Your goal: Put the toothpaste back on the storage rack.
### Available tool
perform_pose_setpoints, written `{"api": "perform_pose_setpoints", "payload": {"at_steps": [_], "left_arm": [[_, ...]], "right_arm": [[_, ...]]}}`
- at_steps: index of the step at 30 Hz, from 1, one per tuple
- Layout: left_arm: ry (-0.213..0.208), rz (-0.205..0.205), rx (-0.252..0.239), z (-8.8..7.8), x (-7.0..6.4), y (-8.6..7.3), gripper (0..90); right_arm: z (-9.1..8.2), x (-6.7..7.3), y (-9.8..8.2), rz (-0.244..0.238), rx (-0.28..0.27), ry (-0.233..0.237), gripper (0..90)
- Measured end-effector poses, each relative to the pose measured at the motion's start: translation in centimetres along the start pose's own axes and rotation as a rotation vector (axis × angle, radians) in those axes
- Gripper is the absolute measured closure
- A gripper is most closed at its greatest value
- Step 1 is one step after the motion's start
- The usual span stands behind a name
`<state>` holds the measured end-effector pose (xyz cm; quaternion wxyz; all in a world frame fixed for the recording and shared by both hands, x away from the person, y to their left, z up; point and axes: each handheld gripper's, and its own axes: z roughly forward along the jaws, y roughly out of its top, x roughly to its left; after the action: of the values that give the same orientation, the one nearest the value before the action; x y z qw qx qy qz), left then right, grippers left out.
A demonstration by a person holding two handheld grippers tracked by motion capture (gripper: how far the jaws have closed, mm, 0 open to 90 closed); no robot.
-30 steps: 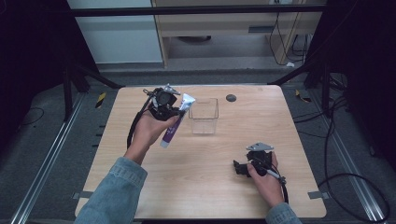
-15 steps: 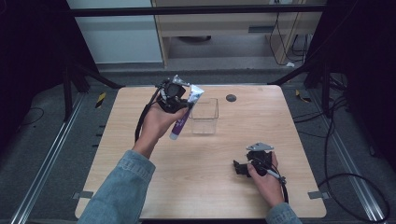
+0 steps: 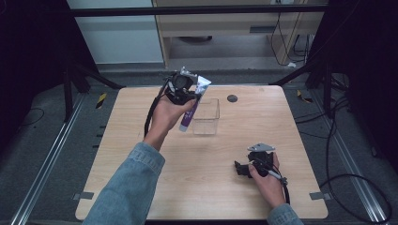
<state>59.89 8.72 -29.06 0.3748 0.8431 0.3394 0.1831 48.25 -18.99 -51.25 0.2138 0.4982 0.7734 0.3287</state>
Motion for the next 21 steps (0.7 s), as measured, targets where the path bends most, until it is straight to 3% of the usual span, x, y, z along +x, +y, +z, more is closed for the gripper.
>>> {"api": "perform_pose_setpoints", "payload": {"at_steps": [21], "left_arm": [[0.019,-0.017,-0.068,2.0,0.9,2.7,79.2]], "right_arm": [[0.0,-0.1,0.0,-0.011,-0.002,0.002,0.4]]}}
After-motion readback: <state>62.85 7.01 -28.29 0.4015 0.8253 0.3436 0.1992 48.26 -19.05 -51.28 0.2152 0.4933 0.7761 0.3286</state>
